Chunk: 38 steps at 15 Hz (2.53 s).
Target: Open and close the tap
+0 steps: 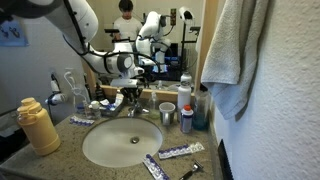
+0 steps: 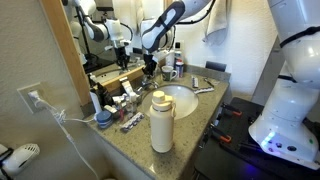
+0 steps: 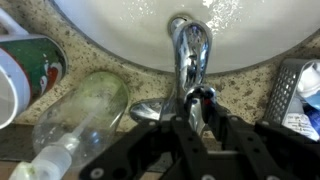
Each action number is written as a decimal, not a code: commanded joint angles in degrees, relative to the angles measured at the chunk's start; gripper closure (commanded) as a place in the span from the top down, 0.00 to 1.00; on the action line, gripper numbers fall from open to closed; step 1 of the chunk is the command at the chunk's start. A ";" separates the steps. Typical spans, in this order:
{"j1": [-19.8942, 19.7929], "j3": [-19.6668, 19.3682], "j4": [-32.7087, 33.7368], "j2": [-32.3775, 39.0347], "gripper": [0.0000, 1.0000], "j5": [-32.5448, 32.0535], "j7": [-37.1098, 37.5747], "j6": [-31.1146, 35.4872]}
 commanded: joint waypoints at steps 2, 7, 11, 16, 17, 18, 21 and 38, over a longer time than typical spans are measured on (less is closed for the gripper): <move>0.49 0.97 -1.39 -3.85 0.07 0.90 0.98 0.96; 1.26 0.97 -1.54 -5.51 0.07 0.35 1.13 2.38; 1.86 0.86 -1.18 -5.46 0.07 0.03 1.18 4.33; 1.71 0.96 -1.10 -5.21 0.07 0.36 1.16 3.82; 1.70 0.95 -1.17 -5.26 0.07 0.41 1.22 3.74; 1.70 0.93 -1.25 -5.30 0.07 0.42 1.26 3.77; 1.76 0.83 -1.51 -5.43 0.07 0.35 1.50 3.77; 1.28 0.83 -4.34 -6.36 0.07 1.22 2.04 3.72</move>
